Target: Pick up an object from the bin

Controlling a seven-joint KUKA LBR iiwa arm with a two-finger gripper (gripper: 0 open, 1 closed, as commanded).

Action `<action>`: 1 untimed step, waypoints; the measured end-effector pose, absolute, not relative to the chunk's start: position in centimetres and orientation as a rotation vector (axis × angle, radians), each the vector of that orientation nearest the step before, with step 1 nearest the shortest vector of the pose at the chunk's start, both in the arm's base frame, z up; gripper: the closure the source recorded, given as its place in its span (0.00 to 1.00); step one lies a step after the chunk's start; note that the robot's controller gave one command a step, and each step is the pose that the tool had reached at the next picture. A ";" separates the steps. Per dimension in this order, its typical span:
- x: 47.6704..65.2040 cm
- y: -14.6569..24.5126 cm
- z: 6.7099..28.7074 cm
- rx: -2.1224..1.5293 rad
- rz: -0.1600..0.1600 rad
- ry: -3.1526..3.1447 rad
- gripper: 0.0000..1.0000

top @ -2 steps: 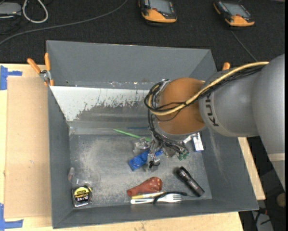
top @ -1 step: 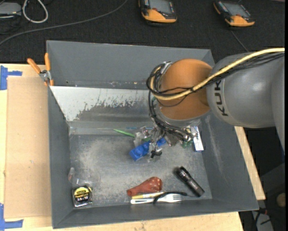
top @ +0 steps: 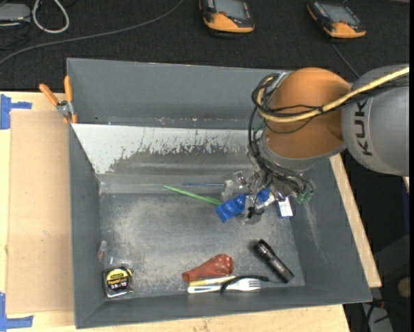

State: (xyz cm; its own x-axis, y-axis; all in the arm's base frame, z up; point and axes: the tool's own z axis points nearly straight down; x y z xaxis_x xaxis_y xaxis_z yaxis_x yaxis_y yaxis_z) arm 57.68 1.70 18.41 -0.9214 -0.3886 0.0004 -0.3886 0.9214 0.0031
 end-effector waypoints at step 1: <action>57.5 1.9 21.8 0.617 -0.009 -3.073 1.00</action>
Offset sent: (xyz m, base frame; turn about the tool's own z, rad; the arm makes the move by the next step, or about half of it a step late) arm 0.0069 0.0158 0.0600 -0.3669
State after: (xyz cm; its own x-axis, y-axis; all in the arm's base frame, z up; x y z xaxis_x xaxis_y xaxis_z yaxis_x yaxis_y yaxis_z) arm 57.51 1.88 21.78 -0.9225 -0.3859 0.0057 -0.3859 0.9225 0.0069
